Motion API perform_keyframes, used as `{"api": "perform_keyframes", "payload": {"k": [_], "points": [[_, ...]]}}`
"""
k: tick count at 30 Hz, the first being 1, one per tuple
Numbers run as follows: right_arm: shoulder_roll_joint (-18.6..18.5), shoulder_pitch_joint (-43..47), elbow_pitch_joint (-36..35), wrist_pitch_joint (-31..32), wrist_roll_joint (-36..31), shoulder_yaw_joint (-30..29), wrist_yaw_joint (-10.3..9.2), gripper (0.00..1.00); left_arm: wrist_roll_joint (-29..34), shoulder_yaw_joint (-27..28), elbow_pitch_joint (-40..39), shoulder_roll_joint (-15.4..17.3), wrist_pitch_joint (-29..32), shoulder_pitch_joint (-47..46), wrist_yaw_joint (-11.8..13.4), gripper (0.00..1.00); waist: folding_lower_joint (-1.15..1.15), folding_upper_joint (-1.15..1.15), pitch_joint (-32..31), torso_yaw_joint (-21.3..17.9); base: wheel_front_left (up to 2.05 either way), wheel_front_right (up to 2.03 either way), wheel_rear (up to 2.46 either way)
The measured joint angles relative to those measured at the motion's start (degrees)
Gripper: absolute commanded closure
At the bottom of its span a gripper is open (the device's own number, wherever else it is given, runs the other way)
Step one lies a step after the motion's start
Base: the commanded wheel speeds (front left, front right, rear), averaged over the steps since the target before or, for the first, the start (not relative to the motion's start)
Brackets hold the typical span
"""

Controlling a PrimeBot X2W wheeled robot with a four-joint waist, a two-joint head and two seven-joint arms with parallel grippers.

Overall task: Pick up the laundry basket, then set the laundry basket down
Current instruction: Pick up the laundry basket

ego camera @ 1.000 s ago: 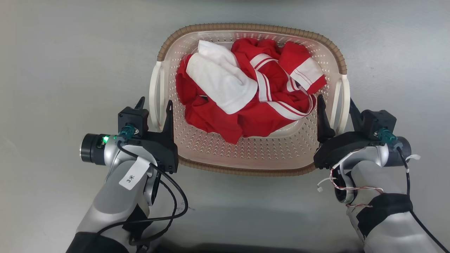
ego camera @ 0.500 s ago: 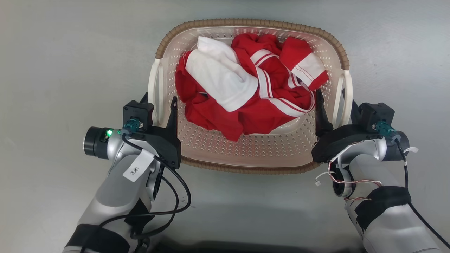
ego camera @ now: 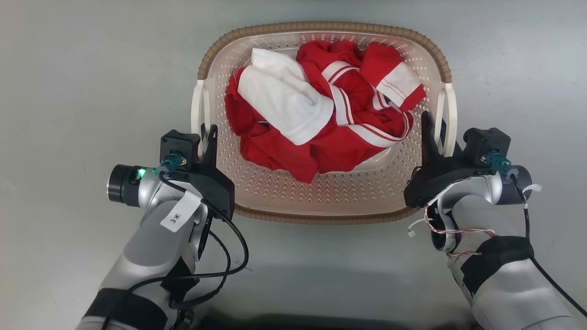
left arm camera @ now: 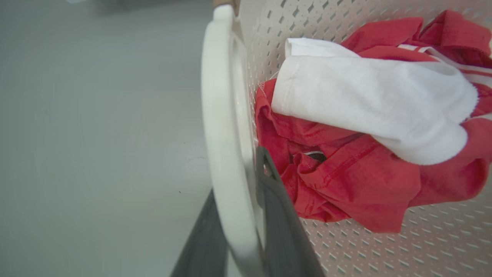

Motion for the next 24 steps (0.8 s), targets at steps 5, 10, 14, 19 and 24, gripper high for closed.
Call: {"api": "perform_keyframes", "payload": {"k": [5, 10, 14, 19, 24], "points": [[-0.20, -0.35, 1.21, 0.01, -0.05, 0.89, -0.24, 1.00, -1.05, -0.91, 0.65, -0.29, -0.10, 0.04, 0.03, 1.00, 0.00, 0.00, -0.73, -0.13, 0.00, 0.00, 0.00], [-0.20, -0.35, 2.01, 0.01, 0.40, 1.64, -0.49, 1.00, -2.35, -2.01, 1.34, -0.29, -0.10, 0.03, 0.23, 1.00, 0.00, 0.00, -1.85, -0.29, 0.00, 0.00, 0.00], [-0.20, -0.34, 2.67, 0.01, 0.90, 2.02, -0.67, 1.00, -3.05, -2.53, 1.55, -0.29, -0.10, 0.03, 0.36, 1.00, 0.00, 0.00, -2.88, -0.41, 0.00, 0.00, 0.00], [-0.21, -0.29, 4.09, 0.01, 2.72, 3.45, -0.75, 1.00, -3.79, -3.88, 1.93, -0.27, -0.10, 0.33, 0.51, 1.00, 0.00, 0.00, -4.89, -0.70, 0.00, 0.00, 0.00], [-0.24, -0.24, 4.75, 0.01, 3.85, 4.74, -0.92, 1.00, -5.23, -4.61, 2.19, -0.23, -0.09, 0.63, 0.88, 1.00, -0.01, 0.00, -6.64, -0.97, 0.00, 0.00, 0.00]]}}
